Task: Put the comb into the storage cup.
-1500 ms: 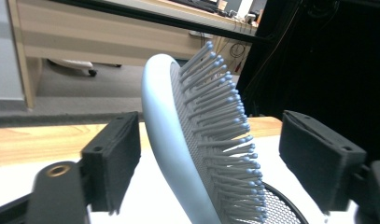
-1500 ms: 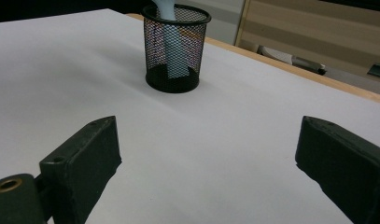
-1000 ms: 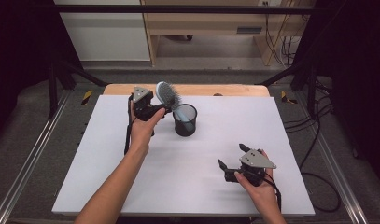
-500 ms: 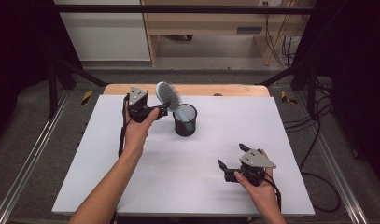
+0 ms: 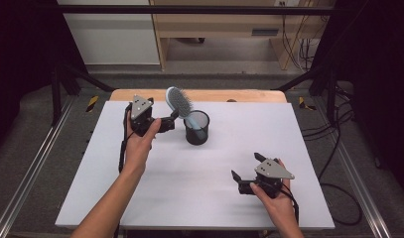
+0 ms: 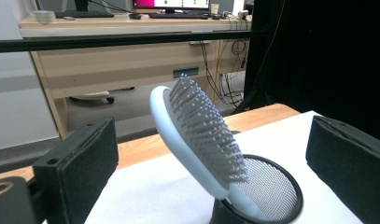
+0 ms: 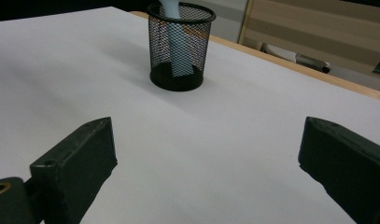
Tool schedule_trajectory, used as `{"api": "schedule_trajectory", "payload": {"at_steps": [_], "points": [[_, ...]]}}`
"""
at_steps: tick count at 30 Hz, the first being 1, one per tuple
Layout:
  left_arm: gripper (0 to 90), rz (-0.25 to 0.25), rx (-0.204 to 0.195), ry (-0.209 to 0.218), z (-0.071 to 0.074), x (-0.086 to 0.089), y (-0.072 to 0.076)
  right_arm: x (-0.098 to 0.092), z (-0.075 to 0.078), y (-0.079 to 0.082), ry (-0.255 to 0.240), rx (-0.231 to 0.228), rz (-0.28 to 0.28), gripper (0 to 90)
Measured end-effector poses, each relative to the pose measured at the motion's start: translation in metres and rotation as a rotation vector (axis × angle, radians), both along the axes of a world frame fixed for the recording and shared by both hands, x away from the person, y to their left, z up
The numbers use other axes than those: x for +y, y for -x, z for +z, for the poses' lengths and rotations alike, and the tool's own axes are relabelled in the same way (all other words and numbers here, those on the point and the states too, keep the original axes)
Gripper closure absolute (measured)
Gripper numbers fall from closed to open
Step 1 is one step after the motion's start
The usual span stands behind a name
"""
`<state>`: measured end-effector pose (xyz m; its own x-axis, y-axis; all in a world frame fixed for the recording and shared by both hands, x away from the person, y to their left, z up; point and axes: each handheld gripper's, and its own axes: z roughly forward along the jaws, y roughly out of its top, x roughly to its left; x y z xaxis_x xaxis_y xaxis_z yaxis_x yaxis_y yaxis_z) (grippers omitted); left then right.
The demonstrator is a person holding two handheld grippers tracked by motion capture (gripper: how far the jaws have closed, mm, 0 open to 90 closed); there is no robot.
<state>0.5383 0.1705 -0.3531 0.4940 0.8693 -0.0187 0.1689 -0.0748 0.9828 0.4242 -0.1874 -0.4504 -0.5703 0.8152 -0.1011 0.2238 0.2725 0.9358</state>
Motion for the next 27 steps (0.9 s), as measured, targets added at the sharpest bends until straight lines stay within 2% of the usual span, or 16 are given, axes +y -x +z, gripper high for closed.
{"api": "schedule_trajectory", "payload": {"at_steps": [5, 12, 18, 27], "points": [[2.4, 0.004, 0.021, -0.003, -0.003, 0.009, 0.015, 0.005, -0.001, 0.001, 0.008, 0.006, 0.013, 4.0], [2.5, 0.011, 0.027, 0.0, -0.009, 0.027, 0.032, 0.011, -0.004, 0.0, 0.031, 0.019, 0.021, 3.9], [2.5, 0.023, 0.028, -0.001, -0.009, 0.037, 0.039, 0.009, -0.003, 0.0, 0.024, 0.011, 0.017, 3.8], [2.0, 0.028, 0.017, 0.022, -0.004, 0.041, 0.041, 0.008, -0.002, 0.001, 0.021, 0.009, 0.02, 3.6]]}}
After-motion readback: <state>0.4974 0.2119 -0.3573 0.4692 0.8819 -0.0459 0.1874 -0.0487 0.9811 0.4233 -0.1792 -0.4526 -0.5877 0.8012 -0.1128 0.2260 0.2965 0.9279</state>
